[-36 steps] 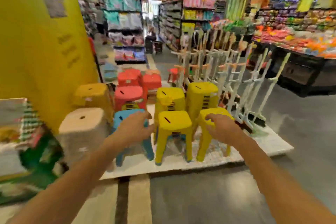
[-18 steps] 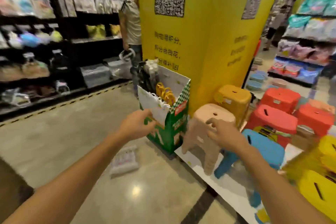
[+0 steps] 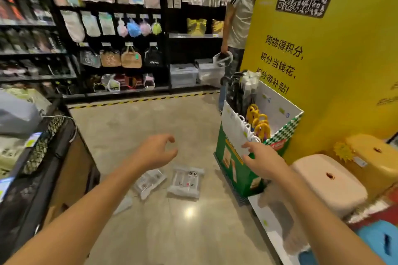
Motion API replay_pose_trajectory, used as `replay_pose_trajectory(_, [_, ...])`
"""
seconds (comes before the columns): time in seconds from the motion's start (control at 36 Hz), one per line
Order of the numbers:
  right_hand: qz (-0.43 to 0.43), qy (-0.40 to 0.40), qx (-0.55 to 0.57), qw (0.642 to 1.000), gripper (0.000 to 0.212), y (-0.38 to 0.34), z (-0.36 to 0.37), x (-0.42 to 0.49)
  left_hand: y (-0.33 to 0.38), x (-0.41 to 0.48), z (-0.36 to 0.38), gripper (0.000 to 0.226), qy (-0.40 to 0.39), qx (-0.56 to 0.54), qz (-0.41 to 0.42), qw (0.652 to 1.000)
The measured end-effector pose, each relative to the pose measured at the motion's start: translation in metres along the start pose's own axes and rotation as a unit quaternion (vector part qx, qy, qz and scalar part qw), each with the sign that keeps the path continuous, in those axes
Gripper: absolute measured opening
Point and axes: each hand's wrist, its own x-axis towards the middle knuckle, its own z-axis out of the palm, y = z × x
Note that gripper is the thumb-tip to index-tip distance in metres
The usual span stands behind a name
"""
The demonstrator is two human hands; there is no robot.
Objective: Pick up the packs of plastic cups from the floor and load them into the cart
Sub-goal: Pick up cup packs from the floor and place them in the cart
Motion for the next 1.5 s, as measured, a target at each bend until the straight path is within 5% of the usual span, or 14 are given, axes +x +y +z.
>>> replay_pose_trajectory(0.53, [0.037, -0.019, 0.015, 0.999, 0.041, -0.063, 0.03, 0.249, -0.115, 0.232, -0.02, 0.042, -0.013, -0.06, 0.001, 0.998])
replay_pose_trajectory(0.89, [0.061, -0.101, 0.056, 0.991, 0.044, -0.025, 0.111, 0.415, -0.172, 0.388, 0.048, 0.04, -0.079, -0.084, -0.035, 0.993])
replay_pose_trajectory(1.17, [0.091, -0.163, 0.104, 0.977, 0.048, 0.025, 0.278, 0.543, -0.248, 0.498, 0.192, 0.044, -0.128, -0.131, -0.121, 0.976])
replay_pose_trajectory(1.5, [0.204, -0.255, 0.131, 0.936, 0.061, 0.124, 0.608, 0.597, -0.384, 0.584, 0.503, 0.062, -0.247, -0.128, -0.121, 0.953])
